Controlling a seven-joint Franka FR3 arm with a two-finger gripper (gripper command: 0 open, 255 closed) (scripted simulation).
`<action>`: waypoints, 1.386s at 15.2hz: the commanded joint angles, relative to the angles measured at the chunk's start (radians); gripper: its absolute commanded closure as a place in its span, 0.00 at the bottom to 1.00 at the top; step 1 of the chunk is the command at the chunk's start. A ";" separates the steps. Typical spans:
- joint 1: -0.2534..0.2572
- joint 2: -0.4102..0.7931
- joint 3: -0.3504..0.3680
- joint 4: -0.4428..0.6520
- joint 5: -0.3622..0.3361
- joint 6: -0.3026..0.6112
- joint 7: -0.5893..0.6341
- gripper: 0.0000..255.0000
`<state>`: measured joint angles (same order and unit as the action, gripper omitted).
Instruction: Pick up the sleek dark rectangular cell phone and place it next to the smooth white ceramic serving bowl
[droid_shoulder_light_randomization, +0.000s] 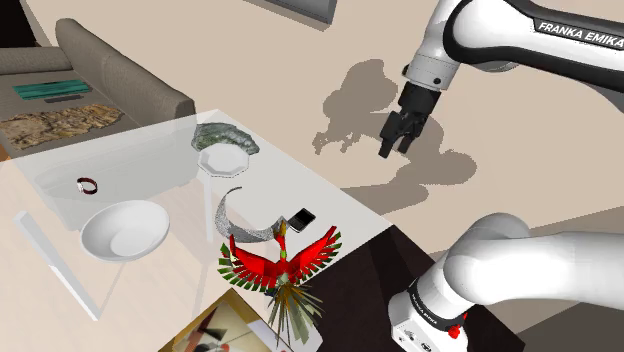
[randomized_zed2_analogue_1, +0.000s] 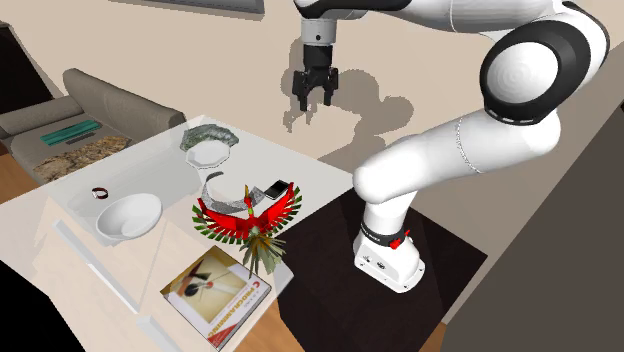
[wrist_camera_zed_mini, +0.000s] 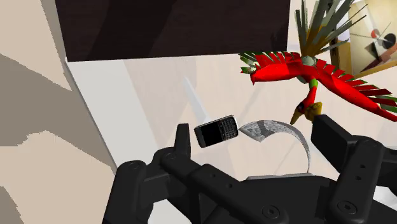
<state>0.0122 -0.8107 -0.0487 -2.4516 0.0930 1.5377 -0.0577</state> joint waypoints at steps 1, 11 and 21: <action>0.000 0.000 0.000 0.000 0.000 0.000 0.000 0.00; -0.063 0.120 0.179 -0.230 0.132 0.411 0.379 0.00; -0.142 0.480 0.356 -0.282 0.198 0.881 0.761 0.00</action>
<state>-0.1194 -0.3787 0.2877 -2.7383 0.2900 2.3656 0.6547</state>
